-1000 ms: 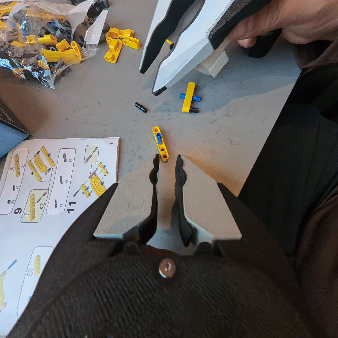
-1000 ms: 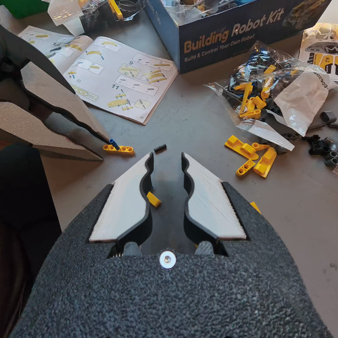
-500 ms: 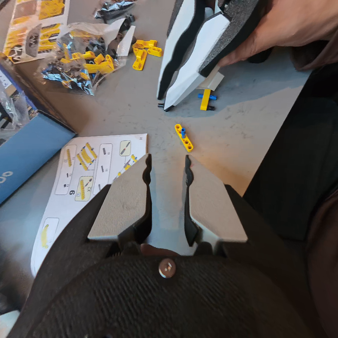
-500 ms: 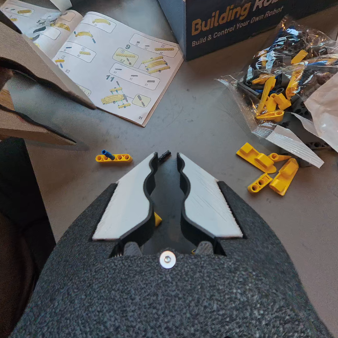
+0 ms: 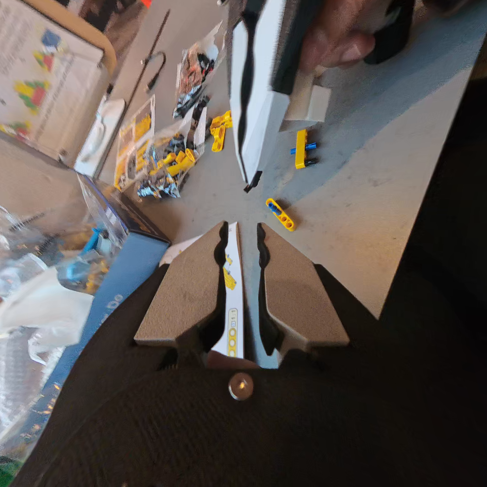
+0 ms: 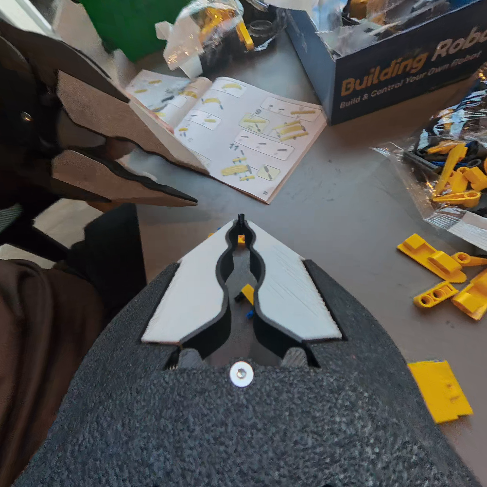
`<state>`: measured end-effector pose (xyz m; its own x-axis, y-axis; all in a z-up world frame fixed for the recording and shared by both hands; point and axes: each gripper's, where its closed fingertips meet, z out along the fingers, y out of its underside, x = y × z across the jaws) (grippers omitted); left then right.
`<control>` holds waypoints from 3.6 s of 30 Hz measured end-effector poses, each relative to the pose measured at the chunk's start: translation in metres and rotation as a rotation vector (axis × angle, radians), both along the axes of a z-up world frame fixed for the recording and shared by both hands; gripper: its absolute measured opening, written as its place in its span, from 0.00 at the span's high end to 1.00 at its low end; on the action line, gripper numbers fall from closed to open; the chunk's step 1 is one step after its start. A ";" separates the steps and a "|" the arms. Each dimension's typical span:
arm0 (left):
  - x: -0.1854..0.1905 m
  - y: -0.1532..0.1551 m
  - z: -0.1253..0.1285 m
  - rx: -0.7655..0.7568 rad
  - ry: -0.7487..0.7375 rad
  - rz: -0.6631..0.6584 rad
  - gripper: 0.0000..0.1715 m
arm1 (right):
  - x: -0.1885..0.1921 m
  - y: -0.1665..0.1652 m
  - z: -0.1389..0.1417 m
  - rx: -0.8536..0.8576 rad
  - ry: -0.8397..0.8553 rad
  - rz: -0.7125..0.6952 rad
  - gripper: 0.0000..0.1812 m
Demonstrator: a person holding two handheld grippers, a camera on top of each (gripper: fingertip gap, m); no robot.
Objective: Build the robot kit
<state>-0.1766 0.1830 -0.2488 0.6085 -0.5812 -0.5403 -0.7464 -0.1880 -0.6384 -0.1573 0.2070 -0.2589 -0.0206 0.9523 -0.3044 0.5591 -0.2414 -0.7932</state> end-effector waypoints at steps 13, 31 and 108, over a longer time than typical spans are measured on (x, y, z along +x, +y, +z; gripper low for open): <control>0.013 -0.001 0.007 0.304 0.295 -0.136 0.99 | -0.007 -0.043 0.025 -0.067 0.007 0.137 0.98; 0.011 0.010 0.032 0.284 -0.077 -0.008 1.00 | -0.007 -0.025 0.056 0.091 0.157 0.072 0.95; 0.029 0.014 -0.028 -0.425 0.198 -0.431 0.79 | 0.046 -0.019 0.022 0.000 0.081 0.051 0.98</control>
<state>-0.1472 0.1974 -0.2764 0.1840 -0.9402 -0.2866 -0.9078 -0.0508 -0.4164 -0.1114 0.1879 -0.2372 -0.0937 0.9495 -0.2995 0.5046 -0.2140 -0.8364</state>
